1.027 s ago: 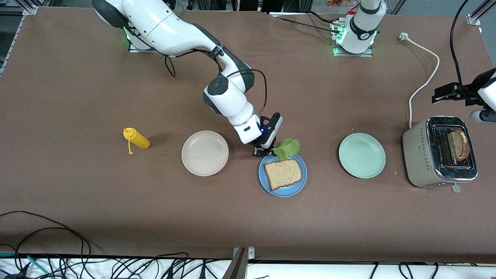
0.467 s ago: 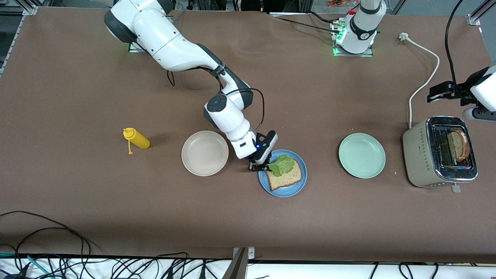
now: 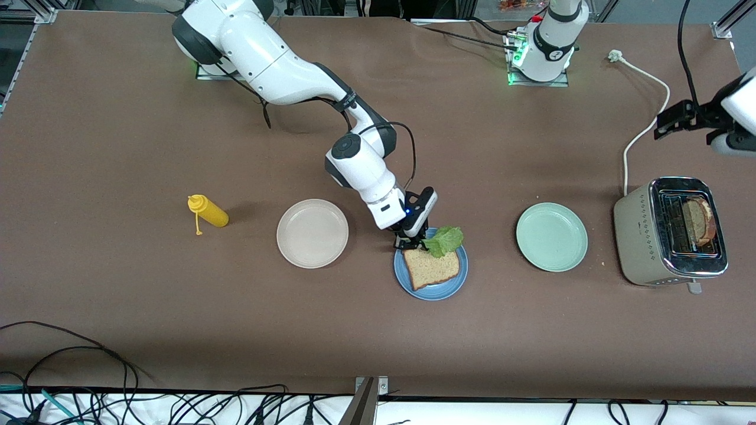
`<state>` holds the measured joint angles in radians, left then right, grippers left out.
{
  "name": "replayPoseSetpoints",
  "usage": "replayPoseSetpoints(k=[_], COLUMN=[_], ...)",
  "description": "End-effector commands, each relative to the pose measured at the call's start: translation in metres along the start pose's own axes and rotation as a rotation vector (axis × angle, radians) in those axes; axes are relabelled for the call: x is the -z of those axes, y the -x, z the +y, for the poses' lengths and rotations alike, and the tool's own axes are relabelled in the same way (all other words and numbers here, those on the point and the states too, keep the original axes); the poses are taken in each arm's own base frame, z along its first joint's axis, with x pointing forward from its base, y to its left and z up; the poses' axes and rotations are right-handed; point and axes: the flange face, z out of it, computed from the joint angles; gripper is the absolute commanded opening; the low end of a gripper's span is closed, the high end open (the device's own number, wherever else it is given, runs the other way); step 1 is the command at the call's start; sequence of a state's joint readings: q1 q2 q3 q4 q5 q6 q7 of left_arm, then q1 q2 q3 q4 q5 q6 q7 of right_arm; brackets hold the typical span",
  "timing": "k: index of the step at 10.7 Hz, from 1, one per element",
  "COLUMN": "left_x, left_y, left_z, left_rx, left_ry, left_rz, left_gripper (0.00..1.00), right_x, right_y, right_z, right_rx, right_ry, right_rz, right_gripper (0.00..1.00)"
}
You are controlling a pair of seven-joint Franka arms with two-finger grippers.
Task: Make sandwich in blue plate with both arms
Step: 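Lower the lettuce onto the toast on the blue plate with the right gripper, then open the right gripper to release the lettuce onto the toast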
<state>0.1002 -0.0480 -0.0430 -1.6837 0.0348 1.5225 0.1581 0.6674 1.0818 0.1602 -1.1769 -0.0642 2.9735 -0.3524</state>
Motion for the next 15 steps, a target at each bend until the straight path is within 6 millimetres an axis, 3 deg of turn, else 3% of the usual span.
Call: replayPoseSetpoints(k=[1, 2, 4, 6, 9, 12, 15], left_x=[0.018, 0.017, 0.021, 0.020, 0.018, 0.012, 0.010], left_y=[0.026, 0.026, 0.026, 0.022, 0.025, 0.025, 0.024], left_z=[0.038, 0.024, 0.022, 0.023, 0.013, -0.010, -0.013], left_rx=[-0.055, -0.030, -0.024, -0.026, 0.002, 0.044, 0.044], left_ry=[-0.048, -0.041, -0.040, -0.024, 0.013, 0.031, 0.031], left_rz=[0.035, 0.041, 0.049, 0.040, 0.026, 0.017, 0.014], left_gripper=[1.00, 1.00, 1.00, 1.00, 1.00, 1.00, 1.00], right_x=[-0.013, -0.015, -0.015, -0.014, -0.013, 0.002, 0.044], right_y=[0.011, 0.014, 0.014, 0.013, 0.011, 0.010, -0.001], right_z=[0.005, 0.004, 0.006, 0.005, 0.006, 0.039, 0.045], right_rx=[-0.005, -0.006, -0.008, -0.007, -0.007, -0.038, -0.041], right_ry=[0.034, 0.034, 0.035, 0.034, 0.035, 0.061, 0.035], right_rz=[0.029, 0.030, 0.031, 0.031, 0.029, 0.030, -0.063], right_gripper=[0.08, 0.11, 0.56, 0.88, 0.96, 1.00, 1.00])
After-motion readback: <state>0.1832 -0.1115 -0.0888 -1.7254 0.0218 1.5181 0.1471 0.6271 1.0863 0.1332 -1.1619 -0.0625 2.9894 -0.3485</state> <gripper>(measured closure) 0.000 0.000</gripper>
